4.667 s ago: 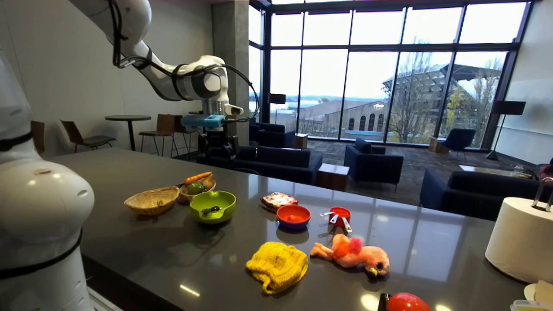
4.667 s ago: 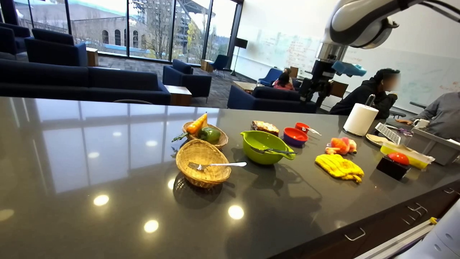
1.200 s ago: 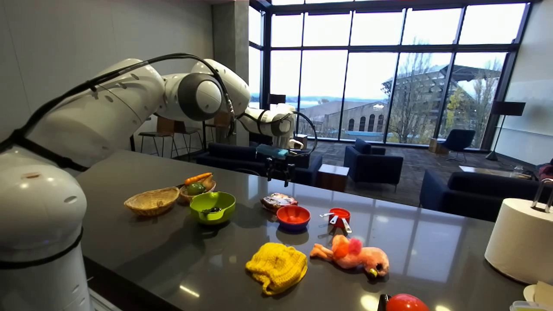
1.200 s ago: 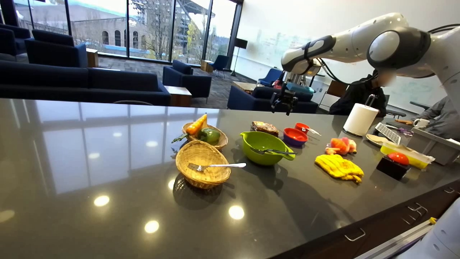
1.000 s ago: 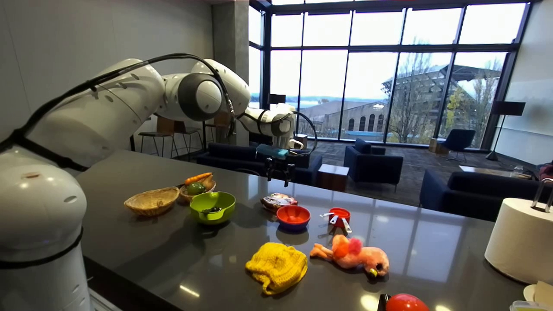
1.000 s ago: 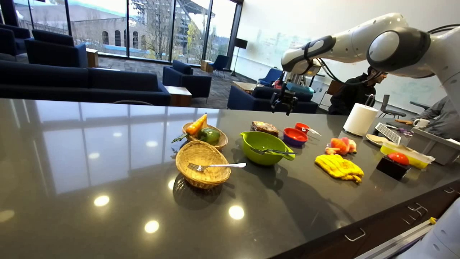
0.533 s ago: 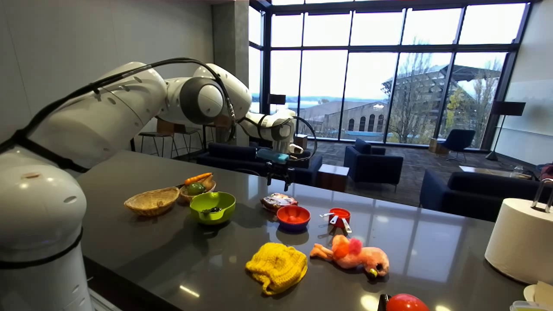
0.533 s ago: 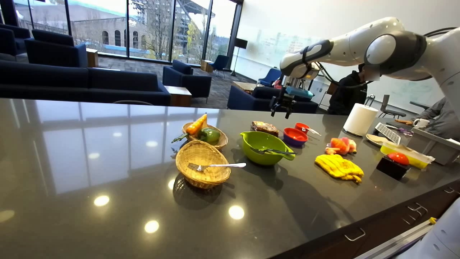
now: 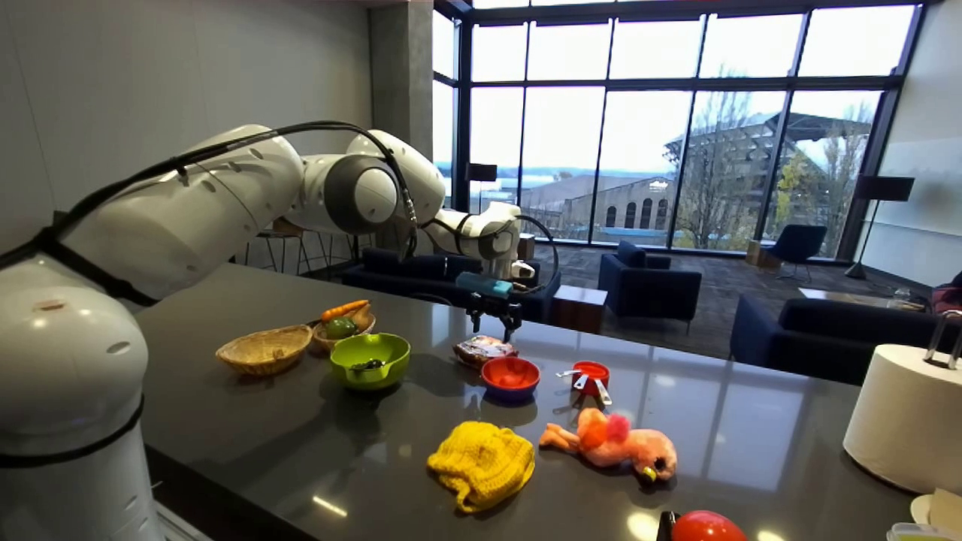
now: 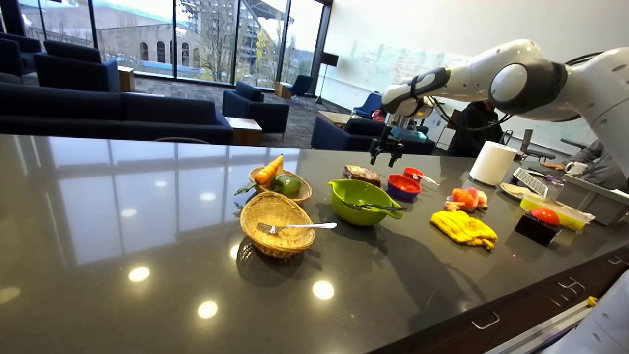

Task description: Put the brown packet inside the green bowl

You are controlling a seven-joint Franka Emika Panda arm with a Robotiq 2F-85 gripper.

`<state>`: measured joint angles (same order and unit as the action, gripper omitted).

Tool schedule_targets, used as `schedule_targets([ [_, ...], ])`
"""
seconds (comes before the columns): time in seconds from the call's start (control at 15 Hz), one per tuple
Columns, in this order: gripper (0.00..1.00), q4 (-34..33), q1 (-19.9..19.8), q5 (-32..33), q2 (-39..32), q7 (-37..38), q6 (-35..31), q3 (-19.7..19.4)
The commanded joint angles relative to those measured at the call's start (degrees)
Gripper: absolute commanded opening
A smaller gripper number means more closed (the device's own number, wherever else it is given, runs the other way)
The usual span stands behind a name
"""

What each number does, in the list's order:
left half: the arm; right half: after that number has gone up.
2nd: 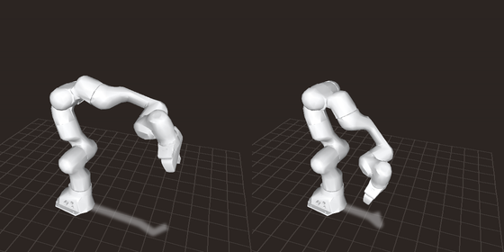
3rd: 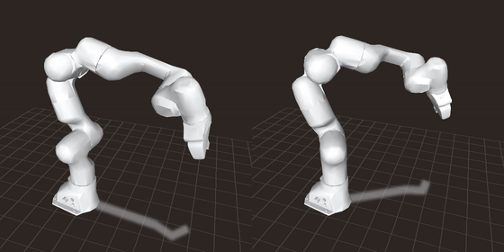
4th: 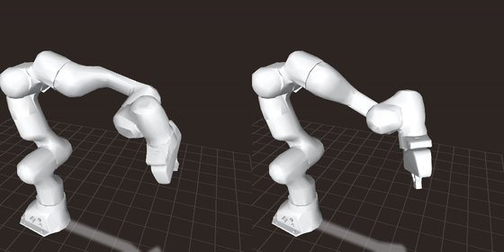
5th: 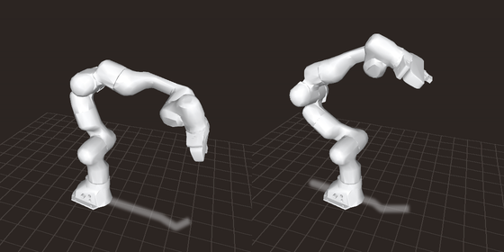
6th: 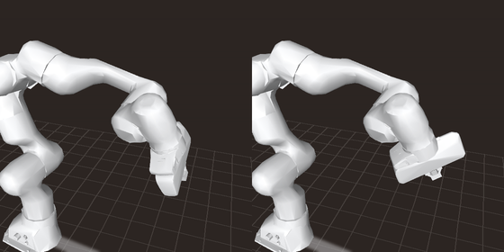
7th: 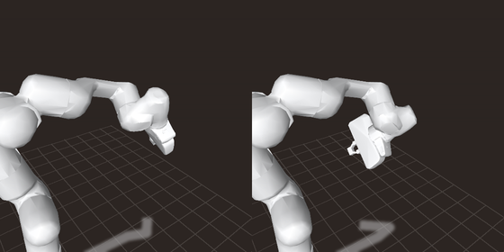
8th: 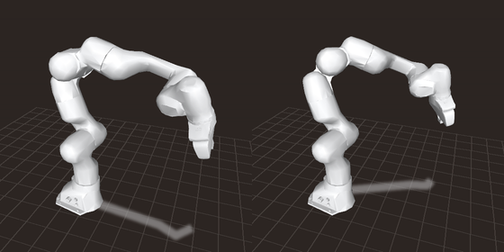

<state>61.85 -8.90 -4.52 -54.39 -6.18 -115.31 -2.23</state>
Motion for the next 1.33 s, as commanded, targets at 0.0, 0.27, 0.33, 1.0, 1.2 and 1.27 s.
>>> schedule_targets([
  [0.0, 1.0, -6.9, -1.4, 0.3, -4.6, -2.2, 1.4, 0.9],
  [0.27, 1.0, -12.7, -2.2, 0.0, -8.7, -4.4, 3.1, 1.7],
  [0.33, 1.0, -14.1, -2.3, 0.0, -9.6, -4.7, 3.7, 1.8],
  [1.0, 1.0, -24.9, -4.7, -1.3, -16.2, -9.0, 9.6, 5.0],
  [1.2, 1.0, -26.1, -5.5, -1.7, -17.0, -9.4, 10.2, 6.0],
  [1.27, 1.0, -26.5, -5.7, -1.7, -17.4, -9.8, 10.4, 6.3],
])
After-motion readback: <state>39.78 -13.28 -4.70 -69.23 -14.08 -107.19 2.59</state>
